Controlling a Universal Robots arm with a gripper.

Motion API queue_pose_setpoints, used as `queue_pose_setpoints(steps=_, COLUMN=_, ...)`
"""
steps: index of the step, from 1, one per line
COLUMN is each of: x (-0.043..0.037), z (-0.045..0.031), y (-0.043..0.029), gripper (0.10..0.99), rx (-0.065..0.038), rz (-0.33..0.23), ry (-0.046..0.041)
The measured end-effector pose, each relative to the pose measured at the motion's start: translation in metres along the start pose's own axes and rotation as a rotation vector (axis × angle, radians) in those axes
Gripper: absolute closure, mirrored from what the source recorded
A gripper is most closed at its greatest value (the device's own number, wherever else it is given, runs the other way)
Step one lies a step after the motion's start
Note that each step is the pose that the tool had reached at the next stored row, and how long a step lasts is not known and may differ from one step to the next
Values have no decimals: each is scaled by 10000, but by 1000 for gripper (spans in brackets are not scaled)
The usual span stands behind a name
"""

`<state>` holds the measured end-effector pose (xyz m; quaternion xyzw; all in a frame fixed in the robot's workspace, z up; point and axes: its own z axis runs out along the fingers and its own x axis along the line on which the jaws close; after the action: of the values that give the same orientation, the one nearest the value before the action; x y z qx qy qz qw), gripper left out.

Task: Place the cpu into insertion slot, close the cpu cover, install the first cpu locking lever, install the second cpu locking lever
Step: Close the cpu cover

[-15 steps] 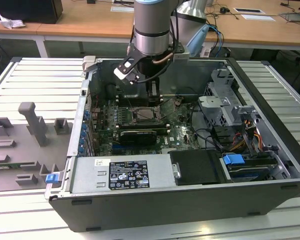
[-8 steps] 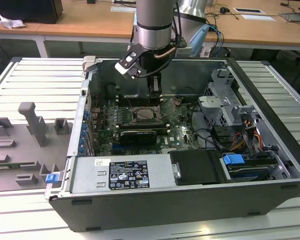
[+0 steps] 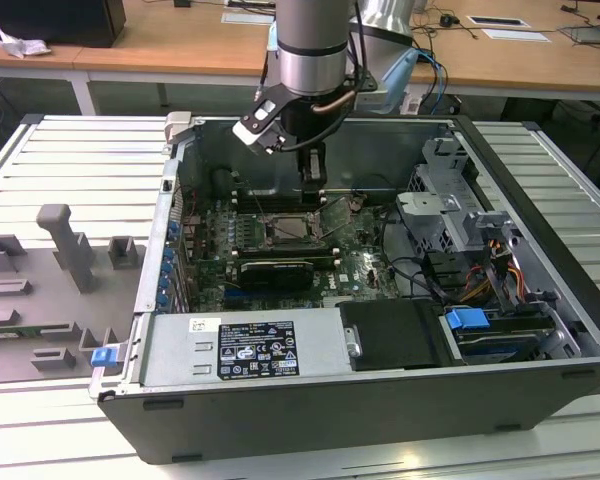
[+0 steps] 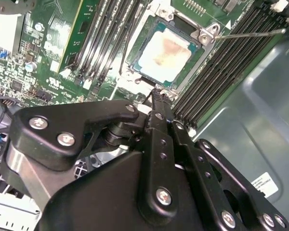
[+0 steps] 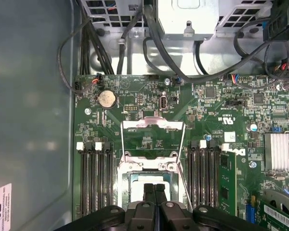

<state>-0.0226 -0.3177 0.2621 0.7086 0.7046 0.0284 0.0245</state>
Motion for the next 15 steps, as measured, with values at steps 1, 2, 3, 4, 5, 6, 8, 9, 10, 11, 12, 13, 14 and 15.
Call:
queue_pose_setpoints(steps=1, x=0, z=-3, y=7, gripper=980, rx=0, rz=0, ry=-2)
queue_pose_setpoints(steps=2, x=0, z=-6, y=15, gripper=980, rx=0, rz=0, ry=-1)
queue_pose_setpoints(steps=3, x=1, z=-10, y=23, gripper=980, rx=1, rz=0, ry=-3)
queue_pose_setpoints(steps=4, x=1, z=-14, y=29, gripper=980, rx=1, rz=-1, ry=-3)
queue_pose_setpoints(steps=5, x=1, z=-17, y=39, gripper=980, rx=0, rz=1, ry=-1)
queue_pose_setpoints(steps=6, x=2, z=-19, y=46, gripper=980, rx=0, rz=1, ry=0)
queue_pose_setpoints(steps=8, x=2, z=-48, y=64, gripper=980, rx=0, rz=1, ry=-2)
queue_pose_setpoints(steps=9, x=3, z=-85, y=68, gripper=980, rx=0, rz=1, ry=-2)
queue_pose_setpoints(steps=10, x=3, z=-90, y=70, gripper=980, rx=0, rz=0, ry=-1)
queue_pose_setpoints(steps=11, x=4, z=-89, y=77, gripper=980, rx=-1, rz=0, ry=1)
queue_pose_setpoints(steps=12, x=4, z=-89, y=88, gripper=980, rx=0, rz=0, ry=1)
queue_pose_setpoints(steps=13, x=5, z=-88, y=105, gripper=980, rx=0, rz=-1, ry=0)
queue_pose_setpoints(steps=14, x=5, z=-86, y=133, gripper=980, rx=1, rz=-3, ry=-1)
queue_pose_setpoints(steps=15, x=6, z=-84, y=152, gripper=980, rx=1, rz=-4, ry=-1)
